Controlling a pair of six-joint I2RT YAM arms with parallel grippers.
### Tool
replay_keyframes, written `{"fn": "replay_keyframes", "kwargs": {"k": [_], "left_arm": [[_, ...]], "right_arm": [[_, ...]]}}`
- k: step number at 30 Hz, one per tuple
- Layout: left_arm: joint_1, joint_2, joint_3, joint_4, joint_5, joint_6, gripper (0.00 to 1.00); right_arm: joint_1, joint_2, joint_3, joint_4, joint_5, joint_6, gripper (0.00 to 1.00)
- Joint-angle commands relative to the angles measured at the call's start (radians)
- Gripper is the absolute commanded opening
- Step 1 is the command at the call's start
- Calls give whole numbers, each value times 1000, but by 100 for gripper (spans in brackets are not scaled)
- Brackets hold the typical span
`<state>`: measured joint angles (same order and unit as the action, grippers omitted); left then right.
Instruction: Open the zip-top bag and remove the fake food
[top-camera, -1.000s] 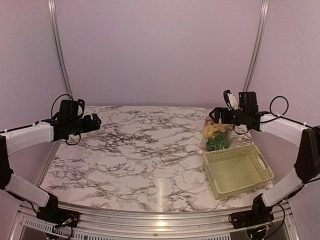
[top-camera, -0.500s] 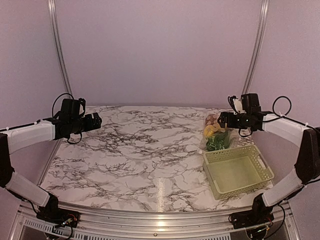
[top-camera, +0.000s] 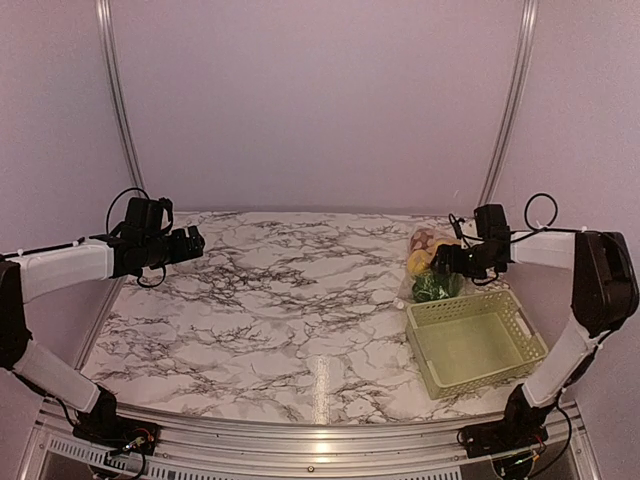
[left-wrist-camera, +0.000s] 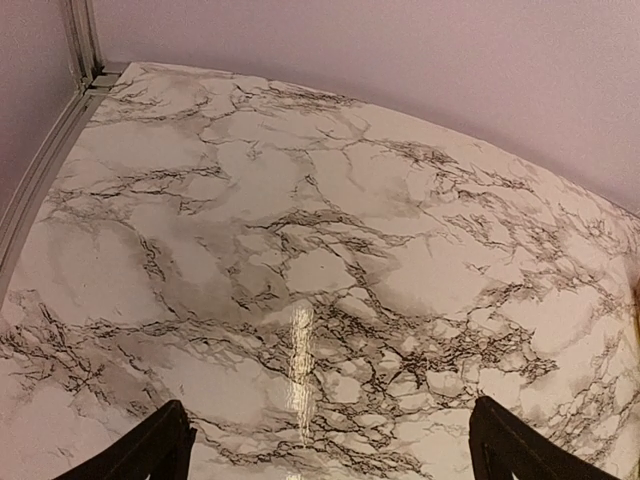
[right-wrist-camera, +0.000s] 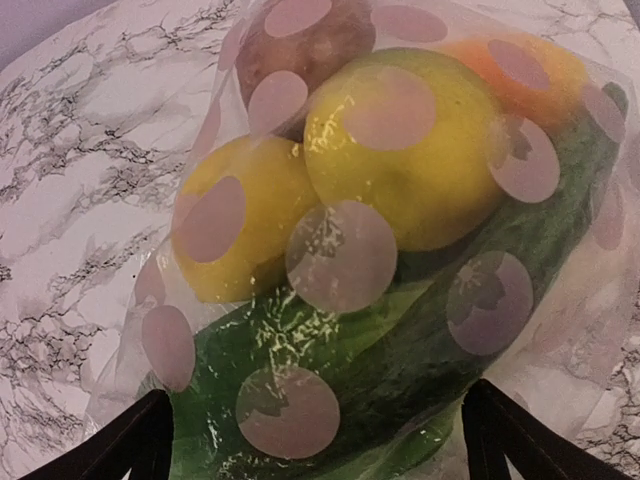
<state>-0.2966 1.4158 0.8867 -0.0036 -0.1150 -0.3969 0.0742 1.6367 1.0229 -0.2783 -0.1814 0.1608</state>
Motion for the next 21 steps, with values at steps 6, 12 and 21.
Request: {"fn": "replay_keyframes", "kwargs": {"k": [6,12,21], "left_arm": [[-6,11,17,17,-14,0,99],[-6,-1,4,27,8,-5,99],[-6,-22,-15,30,15,-1,99]], "right_arm": [[115,115,115,50,-116,25,92],[226,232,226,111,-180,97,91],[399,422,455,100,-176,106,90]]}}
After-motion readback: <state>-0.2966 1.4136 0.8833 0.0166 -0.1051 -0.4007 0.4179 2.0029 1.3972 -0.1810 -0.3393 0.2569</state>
